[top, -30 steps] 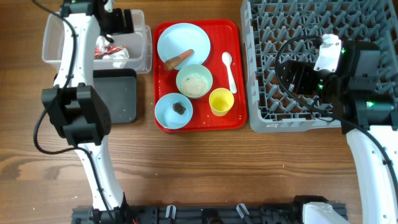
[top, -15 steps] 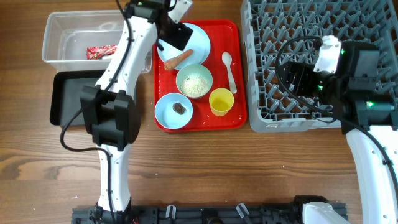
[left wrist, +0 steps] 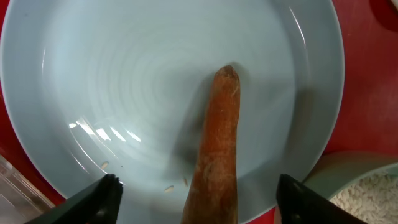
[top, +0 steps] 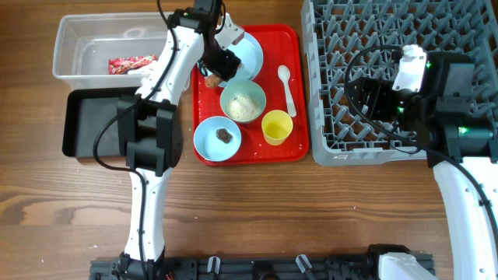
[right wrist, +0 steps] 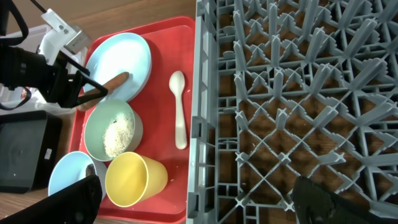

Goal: Sort waste into correct bins and load items into the dishwasher rack
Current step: 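Grasp the carrot with the left gripper and place it on black tray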

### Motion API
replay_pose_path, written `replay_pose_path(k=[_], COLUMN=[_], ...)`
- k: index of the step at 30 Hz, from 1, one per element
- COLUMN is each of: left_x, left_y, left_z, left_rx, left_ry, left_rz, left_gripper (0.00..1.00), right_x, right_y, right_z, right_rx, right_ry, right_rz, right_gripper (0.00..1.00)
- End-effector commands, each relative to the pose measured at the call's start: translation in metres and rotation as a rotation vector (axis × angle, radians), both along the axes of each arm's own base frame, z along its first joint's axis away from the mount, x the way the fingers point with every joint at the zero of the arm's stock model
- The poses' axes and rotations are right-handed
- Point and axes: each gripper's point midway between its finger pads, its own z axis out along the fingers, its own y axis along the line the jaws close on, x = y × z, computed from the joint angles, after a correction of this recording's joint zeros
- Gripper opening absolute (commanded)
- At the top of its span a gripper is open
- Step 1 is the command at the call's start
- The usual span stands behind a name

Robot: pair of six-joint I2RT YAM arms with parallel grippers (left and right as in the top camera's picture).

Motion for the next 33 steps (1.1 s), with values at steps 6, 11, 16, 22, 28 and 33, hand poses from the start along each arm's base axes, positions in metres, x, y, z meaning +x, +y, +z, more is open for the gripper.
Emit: replay_pose_path(k=[6, 11, 16, 22, 28, 33], left_x=[-0.009, -0.001, 0.005, 0.025, -0.031, -0.115], left_y=[-0.001, -0.003, -0.004, -0.005, 0.099, 0.246], left_z=[-0.035, -0.033, -0.021, 0.096, 0.225, 0.206], left_rx=[0.007, -0.003, -0.03, -0.161, -0.174, -0.042], left_ry=[0.08, 0.048, 0.027, -0.161, -0.246, -0.042], left_rz=[-0.023, -0.019, 0.061, 0.234, 0.781, 1.568], left_gripper=[0.61, 0.11, 0.04, 0.04, 0.04, 0.04], right_x=[0.001, 0.001, 0.002, 0.002, 0.002, 0.002], right_y=[0.004, 0.004, 0.004, 0.004, 0.004, 0.004], right_z=[0.004, 0.004, 0.004, 0.005, 0.005, 0.005], right_rx=[0.02, 0.021, 0.021, 0.021, 0.02, 0.018], right_ry=[0.002, 0.002, 0.001, -0.002, -0.002, -0.004], right_rz=[0.005, 0.005, 0.005, 0.005, 0.005, 0.007], right_gripper=[1.0, 1.0, 1.0, 1.0, 1.0, 1.0])
